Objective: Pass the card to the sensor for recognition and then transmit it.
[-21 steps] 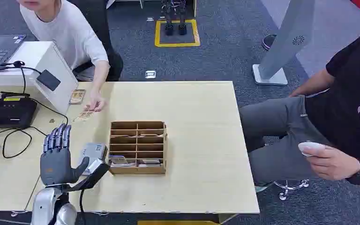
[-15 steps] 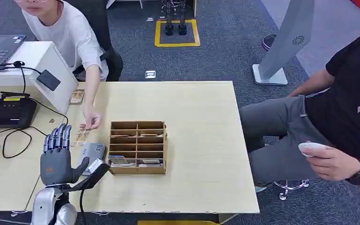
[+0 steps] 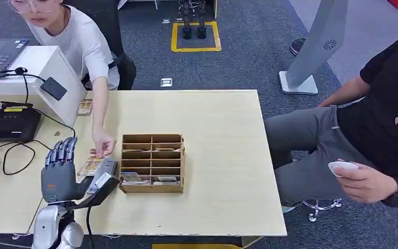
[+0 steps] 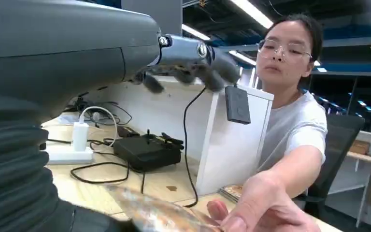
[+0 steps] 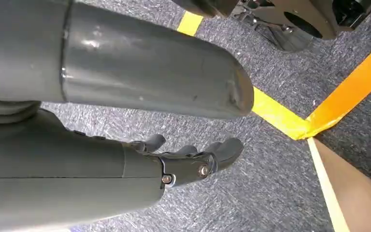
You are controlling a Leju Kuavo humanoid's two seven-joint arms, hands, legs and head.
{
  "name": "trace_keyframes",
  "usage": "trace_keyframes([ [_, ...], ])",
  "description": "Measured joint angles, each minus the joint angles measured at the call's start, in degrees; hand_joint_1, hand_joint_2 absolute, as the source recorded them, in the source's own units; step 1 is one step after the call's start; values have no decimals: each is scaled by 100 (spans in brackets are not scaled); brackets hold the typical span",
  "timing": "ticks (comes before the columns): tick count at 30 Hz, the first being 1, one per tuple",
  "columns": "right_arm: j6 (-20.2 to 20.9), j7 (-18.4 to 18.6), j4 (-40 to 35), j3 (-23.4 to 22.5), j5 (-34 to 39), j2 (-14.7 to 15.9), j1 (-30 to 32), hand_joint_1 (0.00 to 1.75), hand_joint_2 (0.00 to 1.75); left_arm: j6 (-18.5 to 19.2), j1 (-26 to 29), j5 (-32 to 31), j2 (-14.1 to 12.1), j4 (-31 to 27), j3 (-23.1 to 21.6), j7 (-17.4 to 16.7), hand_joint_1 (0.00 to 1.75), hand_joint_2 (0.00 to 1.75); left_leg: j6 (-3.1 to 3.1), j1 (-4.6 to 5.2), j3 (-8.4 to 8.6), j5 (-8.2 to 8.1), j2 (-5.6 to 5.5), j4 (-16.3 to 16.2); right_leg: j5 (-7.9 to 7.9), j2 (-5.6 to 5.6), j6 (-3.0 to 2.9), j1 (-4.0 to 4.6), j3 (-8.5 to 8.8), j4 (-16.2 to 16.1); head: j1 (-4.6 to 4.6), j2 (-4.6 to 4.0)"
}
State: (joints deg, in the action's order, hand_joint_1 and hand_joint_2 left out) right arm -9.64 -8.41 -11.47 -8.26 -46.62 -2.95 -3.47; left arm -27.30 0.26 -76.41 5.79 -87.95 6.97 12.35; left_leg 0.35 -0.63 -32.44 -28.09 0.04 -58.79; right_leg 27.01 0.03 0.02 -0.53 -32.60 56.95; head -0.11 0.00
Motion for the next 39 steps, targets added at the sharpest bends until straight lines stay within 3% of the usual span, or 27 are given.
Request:
trace_keyframes([
  [12,4,24,0,-63,-54,0,-25,0,0,20,-84,135,11,0,183,30,175,175,0,0,0,0,0,0,0,0,0,0,0,0,0,0],
  [14,4,24,0,-87,-90,-2,-24,0,0,57,-84,302,11,0,199,149,175,175,0,0,0,0,0,0,0,0,0,0,0,0,0,0],
  [16,4,17,0,-103,-107,-2,-25,0,0,161,-82,858,11,0,218,430,175,175,0,0,-1,0,-1,0,0,-1,0,0,0,0,0,0],
  [20,7,15,0,-127,-140,-2,-24,0,0,556,-71,1694,37,-52,282,746,175,175,0,0,0,0,-1,0,0,-1,0,0,0,0,0,0],
  [23,18,-4,0,-151,-207,-2,-22,0,0,1452,-68,2544,109,-129,382,848,175,175,0,0,0,0,0,0,0,-1,0,0,0,0,-2,0],
  [28,92,-22,0,-258,-317,-2,-20,0,0,2405,-77,3414,284,-225,487,540,175,175,0,0,0,0,0,0,0,-2,0,0,0,0,0,0],
  [34,133,-22,0,-297,-439,-2,-27,0,0,3086,-73,4418,415,-223,664,213,175,175,0,0,-1,0,-1,0,0,-1,0,0,0,0,0,0],
  [39,142,-11,0,-385,-507,0,-35,0,0,3154,-82,4694,444,-168,857,-57,175,175,0,0,1,0,0,0,0,-1,0,0,-1,0,0,0],
])
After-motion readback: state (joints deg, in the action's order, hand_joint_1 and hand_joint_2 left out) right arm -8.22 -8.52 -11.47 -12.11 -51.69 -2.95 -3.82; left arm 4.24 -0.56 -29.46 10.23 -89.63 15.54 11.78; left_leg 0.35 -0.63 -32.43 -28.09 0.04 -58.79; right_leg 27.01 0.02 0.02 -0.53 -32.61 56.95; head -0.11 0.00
